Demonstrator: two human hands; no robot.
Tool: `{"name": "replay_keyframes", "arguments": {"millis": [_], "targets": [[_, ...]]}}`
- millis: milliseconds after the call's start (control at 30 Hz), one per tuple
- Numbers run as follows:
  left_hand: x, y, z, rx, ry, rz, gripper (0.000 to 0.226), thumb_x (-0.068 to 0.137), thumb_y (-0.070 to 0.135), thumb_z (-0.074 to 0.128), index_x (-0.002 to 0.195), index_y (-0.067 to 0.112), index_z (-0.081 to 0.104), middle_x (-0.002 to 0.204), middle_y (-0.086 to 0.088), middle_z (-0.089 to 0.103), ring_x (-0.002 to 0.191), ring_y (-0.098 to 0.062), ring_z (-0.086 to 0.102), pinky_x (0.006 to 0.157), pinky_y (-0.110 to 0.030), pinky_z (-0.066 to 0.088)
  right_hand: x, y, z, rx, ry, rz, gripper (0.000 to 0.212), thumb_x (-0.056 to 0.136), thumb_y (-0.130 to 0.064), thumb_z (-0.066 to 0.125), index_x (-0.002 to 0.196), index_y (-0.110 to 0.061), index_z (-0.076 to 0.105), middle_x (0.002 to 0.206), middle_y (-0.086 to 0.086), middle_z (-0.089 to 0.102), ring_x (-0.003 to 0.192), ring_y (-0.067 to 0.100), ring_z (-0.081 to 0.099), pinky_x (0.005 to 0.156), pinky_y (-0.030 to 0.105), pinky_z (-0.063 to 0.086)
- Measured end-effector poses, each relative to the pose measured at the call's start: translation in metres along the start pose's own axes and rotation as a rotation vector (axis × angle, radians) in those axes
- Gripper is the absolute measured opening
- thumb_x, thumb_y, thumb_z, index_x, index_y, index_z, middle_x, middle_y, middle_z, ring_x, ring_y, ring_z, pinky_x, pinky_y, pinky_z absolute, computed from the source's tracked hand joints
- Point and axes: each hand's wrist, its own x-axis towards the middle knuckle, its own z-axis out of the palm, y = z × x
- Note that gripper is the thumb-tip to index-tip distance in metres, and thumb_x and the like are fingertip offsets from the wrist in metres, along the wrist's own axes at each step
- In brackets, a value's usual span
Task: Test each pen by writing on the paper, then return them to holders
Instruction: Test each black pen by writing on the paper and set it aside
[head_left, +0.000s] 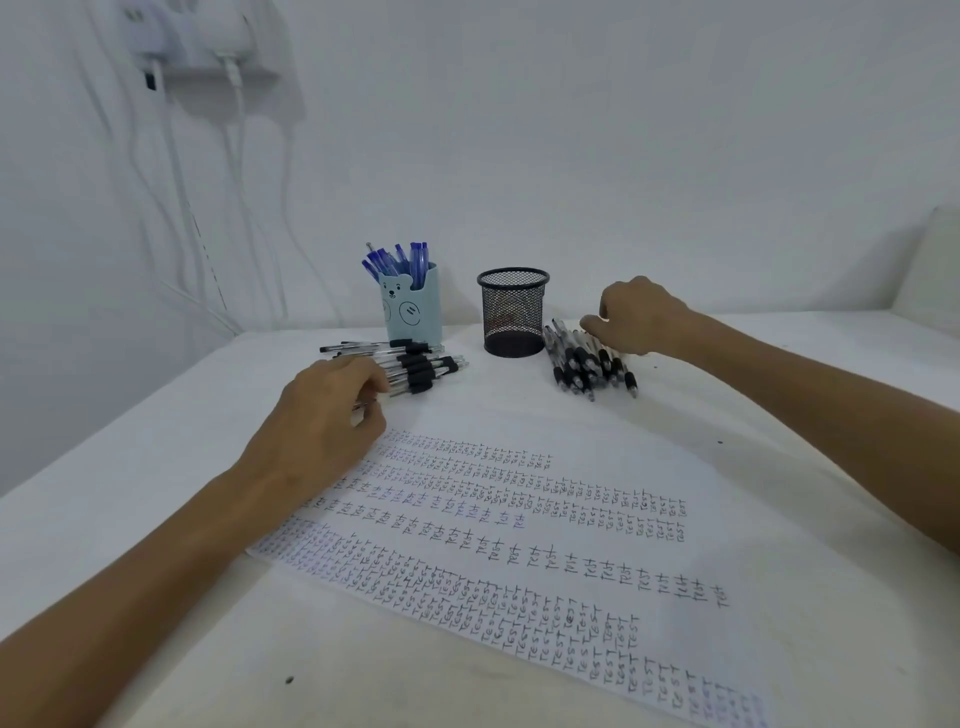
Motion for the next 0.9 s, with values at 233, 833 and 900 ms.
{"name": "replay_keyframes", "arguments": {"millis": [233, 833, 900], "targets": [[0.002, 0.019, -0.01, -0.089, 0.158, 0.087, 0.016, 0.093, 0.008, 0.072, 0.105, 0.017, 0.07, 0.101, 0.004, 0.071, 0.088, -0.014, 0.065, 0.083, -0.028, 0.054, -0.034, -0.052, -0.006, 0.154, 0.249, -0.339, 0.022, 0.092, -0.03, 0.059, 0.104, -0.018, 0.073, 0.099, 0.004, 0.071, 0.093, 0.028, 0.065, 0.079, 0.034, 0.052], [-0.002, 0.037, -0.015, -0.332, 0.198, 0.286, 0.034, 0.101, 0.027, 0.051, 0.117, 0.007, 0.073, 0.113, 0.001, 0.076, 0.104, -0.009, 0.071, 0.088, -0.02, 0.057, -0.086, -0.106, 0.018, 0.166, 0.356, -0.576, 0.074, 0.091, -0.081, 0.03, 0.058, -0.016, 0.041, 0.051, -0.002, 0.046, 0.047, 0.016, 0.043, 0.047, 0.029, 0.032], [-0.003, 0.037, -0.014, -0.352, 0.146, 0.304, 0.036, 0.1, 0.025, 0.047, 0.121, 0.008, 0.071, 0.116, 0.001, 0.075, 0.107, -0.008, 0.07, 0.088, -0.016, 0.053, -0.085, -0.103, 0.015, 0.242, 0.319, -0.551, 0.075, 0.092, -0.077, 0.026, 0.055, -0.014, 0.039, 0.047, 0.004, 0.043, 0.044, 0.017, 0.036, 0.046, 0.031, 0.031]]}}
